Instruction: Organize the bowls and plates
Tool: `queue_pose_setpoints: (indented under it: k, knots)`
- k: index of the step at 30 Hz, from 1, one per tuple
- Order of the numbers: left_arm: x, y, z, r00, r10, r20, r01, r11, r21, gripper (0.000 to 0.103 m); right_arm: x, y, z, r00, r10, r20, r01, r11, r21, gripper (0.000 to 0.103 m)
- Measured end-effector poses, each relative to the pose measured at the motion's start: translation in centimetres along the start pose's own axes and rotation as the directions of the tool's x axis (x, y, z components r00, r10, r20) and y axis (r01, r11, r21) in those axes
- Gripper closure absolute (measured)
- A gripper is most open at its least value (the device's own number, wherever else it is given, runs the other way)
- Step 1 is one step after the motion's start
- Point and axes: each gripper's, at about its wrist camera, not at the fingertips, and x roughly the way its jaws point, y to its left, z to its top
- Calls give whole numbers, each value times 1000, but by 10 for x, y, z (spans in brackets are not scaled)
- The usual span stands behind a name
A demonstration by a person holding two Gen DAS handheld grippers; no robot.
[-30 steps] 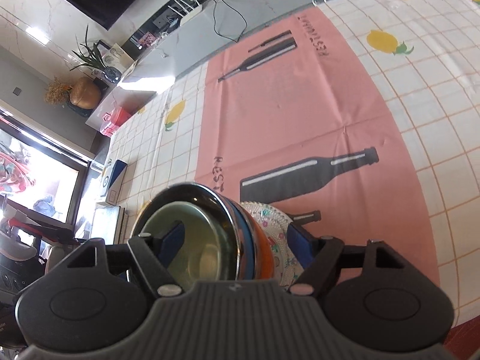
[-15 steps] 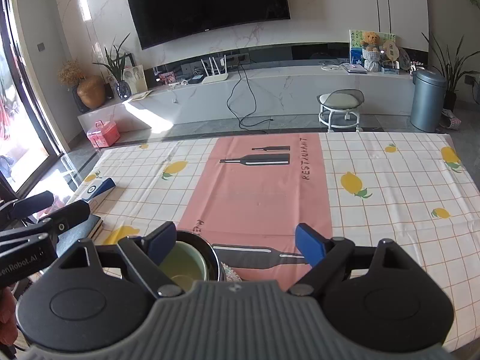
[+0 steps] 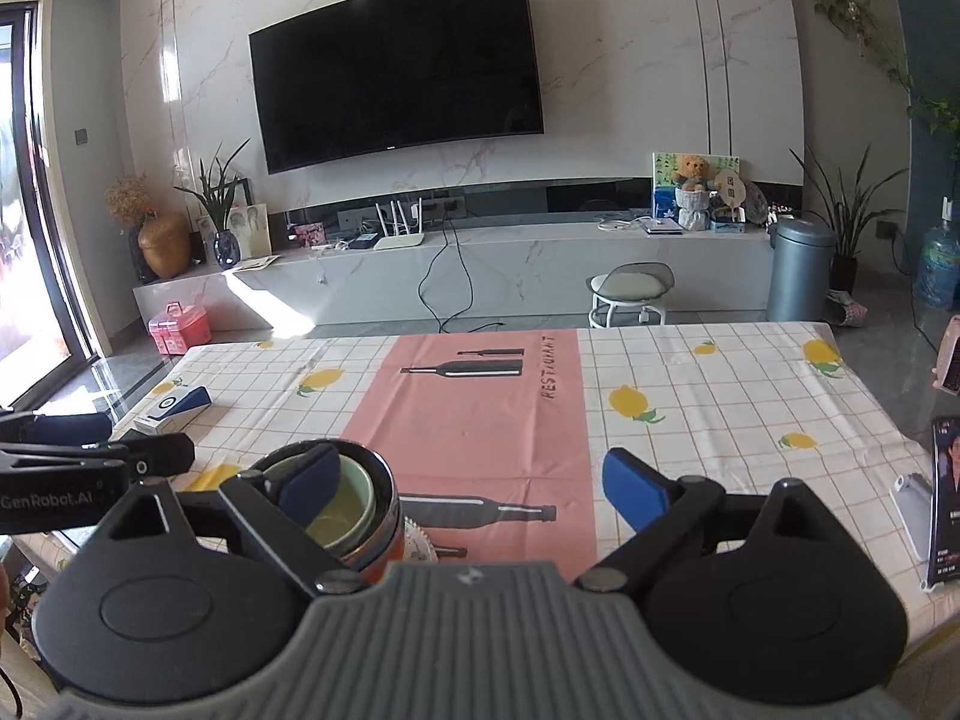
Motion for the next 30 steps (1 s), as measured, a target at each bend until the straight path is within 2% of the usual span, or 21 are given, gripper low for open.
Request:
queue_pose_setpoints:
  k: [2, 5, 9, 13, 19, 23, 30]
  knots:
    - [3, 3, -12, 998, 24, -56, -26, 999, -28, 8, -3, 1, -8, 1000, -2, -22, 2, 1000, 1, 9]
    - [9, 8, -25, 989, 24, -146, -34, 997, -67, 8, 0, 6, -19, 997, -12, -73, 10, 1000, -25, 9]
    - [13, 12, -39, 977, 47, -209, -66, 994, -86, 8, 11, 9, -37, 986, 2, -169, -3, 1000, -5, 9]
    - [20, 11, -50, 957, 62, -283, -91, 992, -91, 8, 19, 15, -50, 976, -8, -218, 6, 1000, -10, 9]
    - [29, 0, -62, 945, 69, -319, -85, 996, -35, 9, 32, 16, -62, 956, 6, -294, -5, 1000, 2, 9]
    - [35, -3, -66, 938, 62, -342, -77, 997, -30, 9, 39, 16, -65, 944, 11, -330, -7, 1000, 12, 9]
    - [37, 0, -66, 937, 55, -344, -74, 996, -42, 9, 44, 17, -65, 935, -4, -354, 7, 1000, 9, 9]
